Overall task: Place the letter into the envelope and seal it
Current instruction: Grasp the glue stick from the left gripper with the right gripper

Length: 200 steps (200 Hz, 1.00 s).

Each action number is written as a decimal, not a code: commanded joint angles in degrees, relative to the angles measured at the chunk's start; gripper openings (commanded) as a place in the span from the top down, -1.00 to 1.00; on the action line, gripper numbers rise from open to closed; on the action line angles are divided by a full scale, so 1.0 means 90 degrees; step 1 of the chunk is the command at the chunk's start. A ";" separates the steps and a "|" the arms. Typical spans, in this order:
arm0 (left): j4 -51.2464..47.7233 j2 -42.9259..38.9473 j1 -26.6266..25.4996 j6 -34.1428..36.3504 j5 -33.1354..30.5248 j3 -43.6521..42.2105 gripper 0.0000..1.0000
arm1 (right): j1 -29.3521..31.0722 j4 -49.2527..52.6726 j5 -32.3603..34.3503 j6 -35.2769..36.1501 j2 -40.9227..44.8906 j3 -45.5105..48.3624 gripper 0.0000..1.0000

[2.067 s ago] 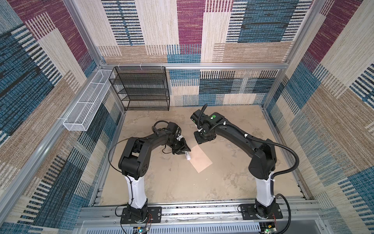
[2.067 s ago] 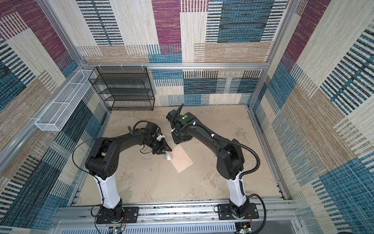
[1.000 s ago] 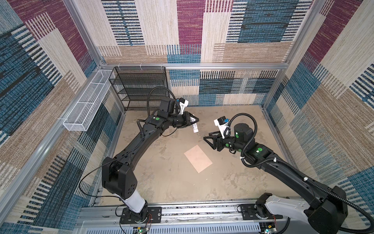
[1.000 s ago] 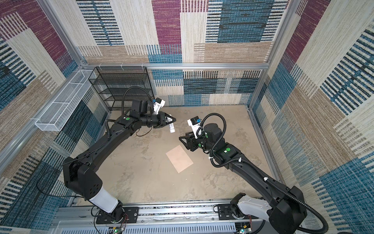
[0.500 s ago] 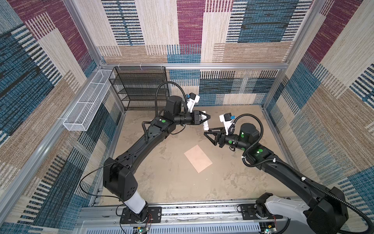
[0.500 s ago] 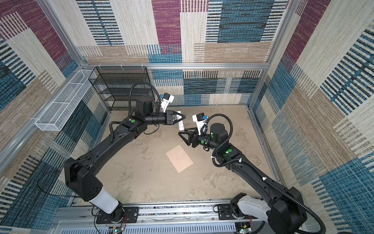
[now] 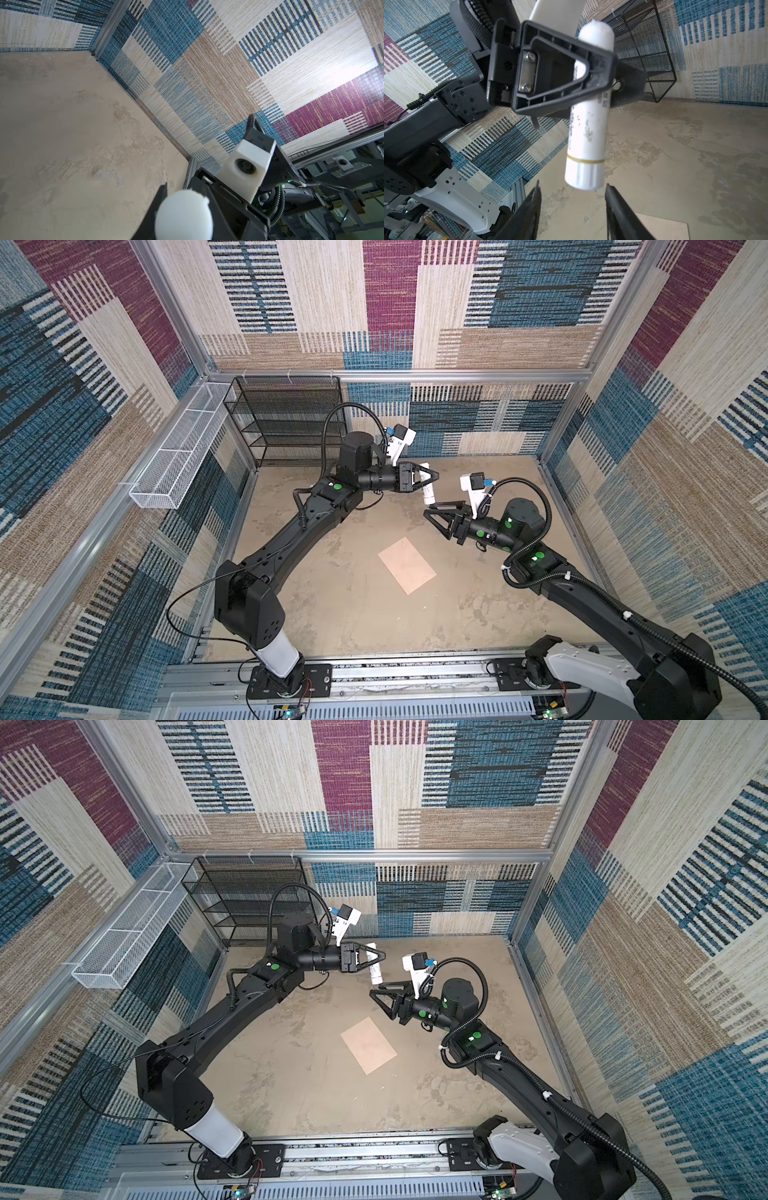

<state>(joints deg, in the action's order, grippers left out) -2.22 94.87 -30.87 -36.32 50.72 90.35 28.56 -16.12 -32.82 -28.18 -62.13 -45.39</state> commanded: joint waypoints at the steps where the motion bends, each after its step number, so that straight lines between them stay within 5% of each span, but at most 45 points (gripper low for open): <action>1: 0.0459 -0.0067 -0.0006 -0.0149 0.0324 -0.0037 1.00 | -0.0076 -0.0245 0.0089 -0.0140 0.0038 -0.0001 -0.11; 139: 0.0486 -0.0033 -0.0110 -0.0011 0.0468 -0.0165 1.00 | -0.0097 -0.0436 -0.0418 -0.0072 -0.0245 -0.0247 0.22; 200: 0.0254 -0.0004 -0.0151 0.0219 0.0371 -0.0109 1.00 | -0.0097 -0.0377 -0.0484 -0.0072 -0.0323 -0.0328 0.52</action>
<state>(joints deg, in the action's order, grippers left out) 0.56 94.80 -31.90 -36.07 53.65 88.77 27.66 -17.78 -36.47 -28.49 -64.97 -47.55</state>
